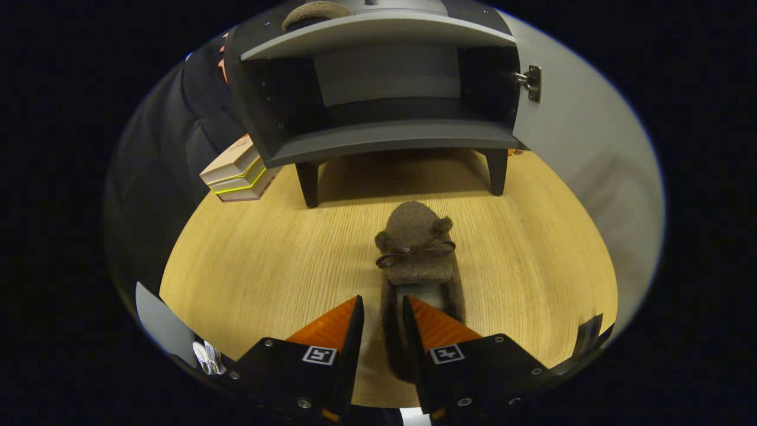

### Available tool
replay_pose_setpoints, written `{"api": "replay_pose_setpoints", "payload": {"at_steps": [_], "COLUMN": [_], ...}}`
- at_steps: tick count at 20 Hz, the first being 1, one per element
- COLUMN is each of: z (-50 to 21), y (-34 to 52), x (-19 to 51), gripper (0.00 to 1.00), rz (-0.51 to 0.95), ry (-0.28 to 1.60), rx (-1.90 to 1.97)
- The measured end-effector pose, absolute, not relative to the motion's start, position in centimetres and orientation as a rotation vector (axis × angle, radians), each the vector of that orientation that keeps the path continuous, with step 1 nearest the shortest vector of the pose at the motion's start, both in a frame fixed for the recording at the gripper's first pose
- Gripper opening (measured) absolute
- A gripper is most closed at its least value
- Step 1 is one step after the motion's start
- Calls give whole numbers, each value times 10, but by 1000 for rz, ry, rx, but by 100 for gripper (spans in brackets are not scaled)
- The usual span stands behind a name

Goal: Open the shoe cabinet door, grab the shoes and put them into the shoe cabinet, then close the shoe cabinet door.

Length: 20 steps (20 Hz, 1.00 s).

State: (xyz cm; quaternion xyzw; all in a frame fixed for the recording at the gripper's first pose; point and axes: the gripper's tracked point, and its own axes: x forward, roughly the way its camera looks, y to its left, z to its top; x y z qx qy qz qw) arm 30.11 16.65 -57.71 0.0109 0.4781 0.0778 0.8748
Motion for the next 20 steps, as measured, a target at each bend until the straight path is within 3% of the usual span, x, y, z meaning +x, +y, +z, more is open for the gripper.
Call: {"api": "replay_pose_setpoints", "payload": {"at_steps": [5, 12, 20], "z": [-596, -601, -539], "y": [161, 167, 159], "x": [311, 314, 319], "gripper": [34, 9, 6], "rz": [144, 174, 155], "ry": [1029, 1052, 975], "rx": [19, 41, 86]}}
